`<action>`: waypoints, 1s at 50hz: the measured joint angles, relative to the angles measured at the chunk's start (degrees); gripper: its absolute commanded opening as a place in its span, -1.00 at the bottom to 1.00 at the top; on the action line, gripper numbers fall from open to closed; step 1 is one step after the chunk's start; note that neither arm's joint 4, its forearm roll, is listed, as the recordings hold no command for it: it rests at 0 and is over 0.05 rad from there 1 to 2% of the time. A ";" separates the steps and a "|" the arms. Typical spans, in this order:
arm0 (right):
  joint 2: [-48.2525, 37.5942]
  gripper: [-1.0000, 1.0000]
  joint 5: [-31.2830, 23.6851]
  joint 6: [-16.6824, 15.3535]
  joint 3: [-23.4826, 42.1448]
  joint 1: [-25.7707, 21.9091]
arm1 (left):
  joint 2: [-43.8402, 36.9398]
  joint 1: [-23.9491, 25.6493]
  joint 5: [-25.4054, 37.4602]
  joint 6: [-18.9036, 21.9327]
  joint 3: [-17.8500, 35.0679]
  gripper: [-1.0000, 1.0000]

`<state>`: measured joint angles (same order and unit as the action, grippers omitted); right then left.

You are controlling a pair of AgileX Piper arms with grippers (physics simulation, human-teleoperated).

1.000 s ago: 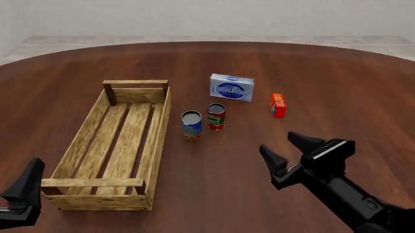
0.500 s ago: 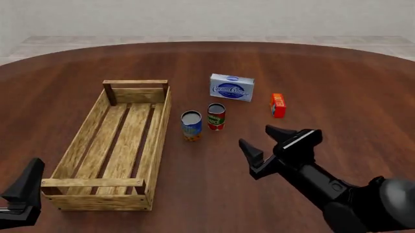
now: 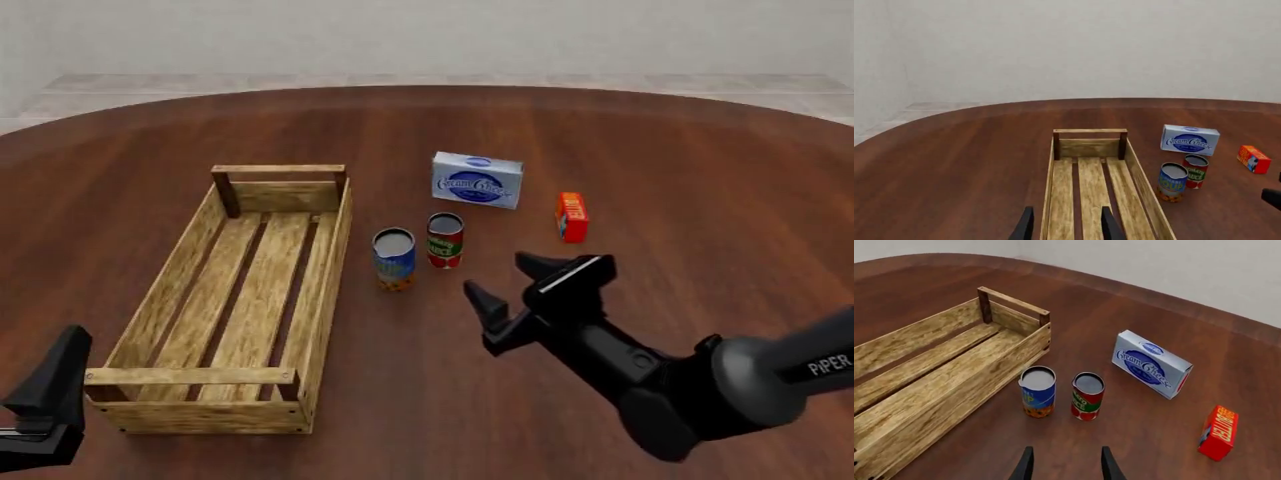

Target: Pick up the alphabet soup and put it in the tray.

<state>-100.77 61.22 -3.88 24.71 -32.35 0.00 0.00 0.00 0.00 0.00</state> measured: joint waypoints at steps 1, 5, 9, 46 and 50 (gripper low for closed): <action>-0.28 1.00 -0.02 0.00 0.22 -0.02 | 0.00 0.00 0.00 0.00 0.00 1.00; -1.36 1.00 -0.02 0.04 0.98 -0.09 | 0.00 0.00 0.00 0.00 0.00 1.00; -2.33 1.00 0.03 0.08 1.58 -0.17 | 0.00 0.00 0.00 0.00 0.00 1.00; -4.44 1.00 -8.72 -3.05 12.22 -4.35 | 0.00 0.00 0.00 0.00 0.00 1.00; -5.20 1.00 -9.69 -3.26 13.61 -4.72 | 0.00 0.00 0.00 0.00 0.00 1.00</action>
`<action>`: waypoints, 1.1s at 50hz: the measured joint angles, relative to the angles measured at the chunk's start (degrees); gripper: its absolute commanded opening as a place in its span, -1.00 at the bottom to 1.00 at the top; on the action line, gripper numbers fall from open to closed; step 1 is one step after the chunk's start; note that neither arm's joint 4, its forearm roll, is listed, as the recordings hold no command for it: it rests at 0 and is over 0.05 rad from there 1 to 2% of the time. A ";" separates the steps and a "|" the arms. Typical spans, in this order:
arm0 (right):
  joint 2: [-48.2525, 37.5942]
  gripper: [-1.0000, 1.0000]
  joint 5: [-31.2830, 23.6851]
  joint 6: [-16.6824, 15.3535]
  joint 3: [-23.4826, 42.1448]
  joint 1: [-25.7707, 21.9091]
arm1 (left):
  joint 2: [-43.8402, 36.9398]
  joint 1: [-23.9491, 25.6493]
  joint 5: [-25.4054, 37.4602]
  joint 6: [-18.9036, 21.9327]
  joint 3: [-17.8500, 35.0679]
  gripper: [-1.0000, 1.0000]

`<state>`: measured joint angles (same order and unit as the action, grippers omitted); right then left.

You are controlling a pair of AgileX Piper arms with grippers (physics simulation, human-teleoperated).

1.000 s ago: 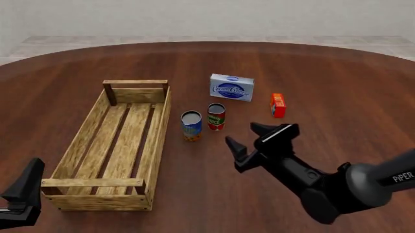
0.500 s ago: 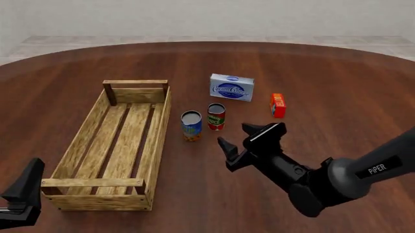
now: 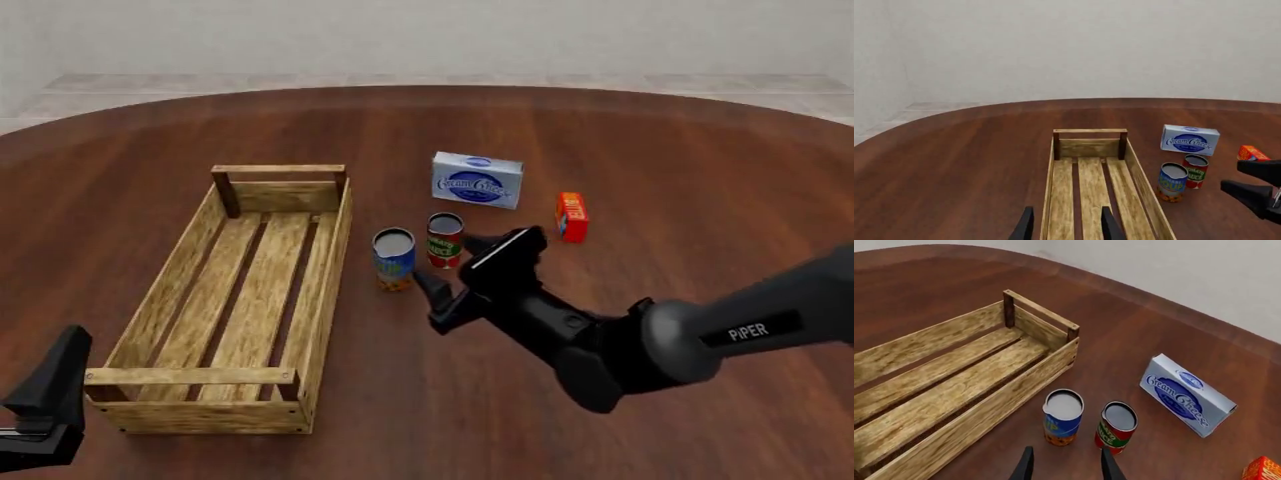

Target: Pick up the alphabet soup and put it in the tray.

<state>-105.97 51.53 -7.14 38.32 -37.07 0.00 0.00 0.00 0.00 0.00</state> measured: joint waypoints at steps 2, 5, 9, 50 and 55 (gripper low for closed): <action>-0.45 1.00 -0.31 -0.08 0.56 -0.16 | 0.00 0.00 0.00 0.00 0.00 1.00; -1.22 1.00 -0.62 -0.21 1.28 -0.41 | 0.00 0.00 0.00 0.00 0.00 1.00; -2.26 1.00 -0.90 -0.37 2.16 -0.70 | 0.00 0.00 0.00 0.00 0.00 1.00; -10.00 1.00 -2.36 -2.57 9.02 -0.31 | 0.00 0.00 0.00 0.00 0.00 1.00; -10.64 1.00 -2.66 -2.81 9.65 -0.52 | 0.00 0.00 0.00 0.00 0.00 1.00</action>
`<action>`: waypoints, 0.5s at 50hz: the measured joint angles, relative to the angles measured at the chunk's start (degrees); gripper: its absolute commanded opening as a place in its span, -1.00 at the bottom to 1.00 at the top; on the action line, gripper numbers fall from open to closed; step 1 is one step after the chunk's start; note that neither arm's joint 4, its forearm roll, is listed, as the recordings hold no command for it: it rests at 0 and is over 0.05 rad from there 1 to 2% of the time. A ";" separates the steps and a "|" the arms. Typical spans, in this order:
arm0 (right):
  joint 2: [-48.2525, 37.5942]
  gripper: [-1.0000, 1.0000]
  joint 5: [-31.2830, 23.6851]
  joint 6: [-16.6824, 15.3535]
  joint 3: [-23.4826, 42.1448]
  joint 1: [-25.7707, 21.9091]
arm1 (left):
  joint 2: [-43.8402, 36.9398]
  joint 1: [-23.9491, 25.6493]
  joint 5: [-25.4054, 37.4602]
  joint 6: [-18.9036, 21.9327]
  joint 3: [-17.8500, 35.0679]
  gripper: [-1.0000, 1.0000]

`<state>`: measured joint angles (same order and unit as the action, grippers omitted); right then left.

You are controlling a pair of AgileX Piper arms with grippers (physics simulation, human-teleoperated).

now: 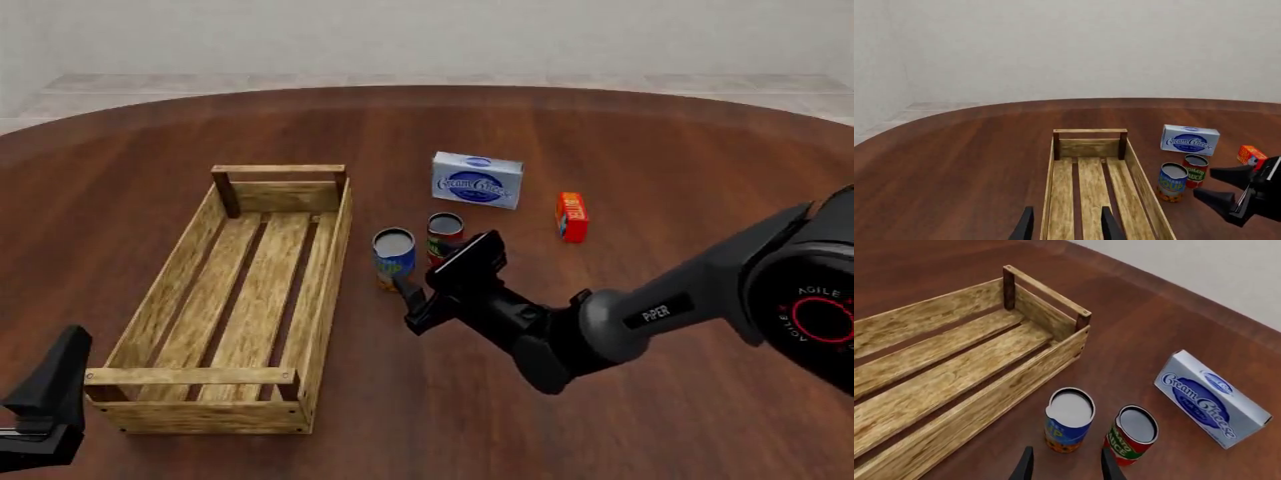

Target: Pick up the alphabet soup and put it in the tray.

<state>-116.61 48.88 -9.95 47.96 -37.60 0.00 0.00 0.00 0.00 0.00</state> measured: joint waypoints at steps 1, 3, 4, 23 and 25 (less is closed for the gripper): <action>-0.13 1.00 -0.06 -0.05 0.13 -0.02 | 0.00 0.00 0.00 0.00 0.00 1.00; -0.40 1.00 -0.17 -0.15 0.39 -0.03 | 0.00 0.00 0.00 0.00 0.00 1.00; -0.53 1.00 -0.23 -0.20 0.53 -0.01 | 0.00 0.00 0.00 0.00 0.00 1.00; -2.08 1.00 -1.25 -0.91 2.81 0.64 | 0.00 0.00 0.00 0.00 0.00 1.00; -2.28 1.00 -1.32 -1.00 3.03 0.67 | 0.00 0.00 0.00 0.00 0.00 1.00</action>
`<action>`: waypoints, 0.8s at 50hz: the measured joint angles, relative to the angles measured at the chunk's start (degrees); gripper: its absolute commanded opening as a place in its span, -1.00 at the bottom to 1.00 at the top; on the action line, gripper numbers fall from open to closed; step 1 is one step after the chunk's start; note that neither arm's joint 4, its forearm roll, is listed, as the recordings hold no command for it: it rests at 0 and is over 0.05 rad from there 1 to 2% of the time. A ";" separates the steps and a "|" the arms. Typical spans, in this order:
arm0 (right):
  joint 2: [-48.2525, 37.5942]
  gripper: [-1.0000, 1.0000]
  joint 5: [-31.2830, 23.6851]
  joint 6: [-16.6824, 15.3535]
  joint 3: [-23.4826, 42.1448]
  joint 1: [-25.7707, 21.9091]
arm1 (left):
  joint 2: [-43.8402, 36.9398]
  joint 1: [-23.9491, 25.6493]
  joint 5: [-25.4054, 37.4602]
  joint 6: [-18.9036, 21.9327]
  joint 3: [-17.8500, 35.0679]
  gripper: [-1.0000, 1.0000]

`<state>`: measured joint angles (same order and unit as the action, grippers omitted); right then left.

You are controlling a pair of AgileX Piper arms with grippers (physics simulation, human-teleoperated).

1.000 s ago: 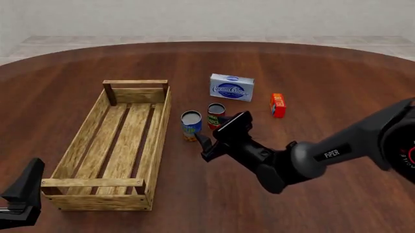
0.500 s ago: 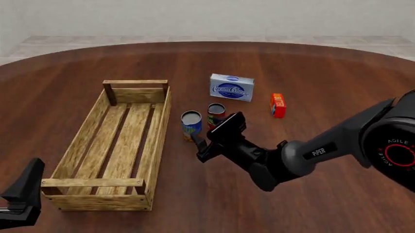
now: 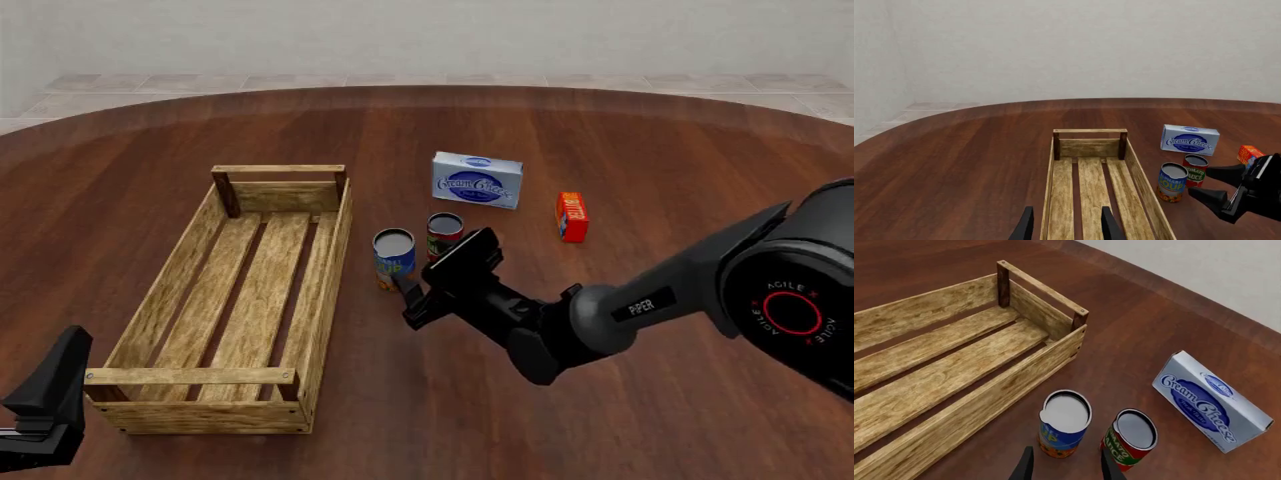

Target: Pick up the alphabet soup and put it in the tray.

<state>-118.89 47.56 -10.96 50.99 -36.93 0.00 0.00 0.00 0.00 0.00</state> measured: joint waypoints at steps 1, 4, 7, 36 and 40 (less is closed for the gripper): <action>-0.10 1.00 -0.03 -0.04 0.10 0.02 | 0.00 0.00 0.00 0.00 0.00 1.00; -0.37 1.00 -0.10 -0.17 0.35 0.06 | 0.00 0.00 0.00 0.00 0.00 1.00; -0.64 1.00 -0.18 -0.29 0.59 0.01 | 0.00 0.00 0.00 0.00 0.00 1.00; -3.27 1.00 -1.57 -1.41 3.85 -0.23 | 0.00 0.00 0.00 0.00 0.00 1.00; -3.57 1.00 -1.80 -1.61 4.36 -0.19 | 0.00 0.00 0.00 0.00 0.00 1.00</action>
<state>-122.46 45.75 -12.57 55.35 -37.12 0.00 0.00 0.00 0.00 0.00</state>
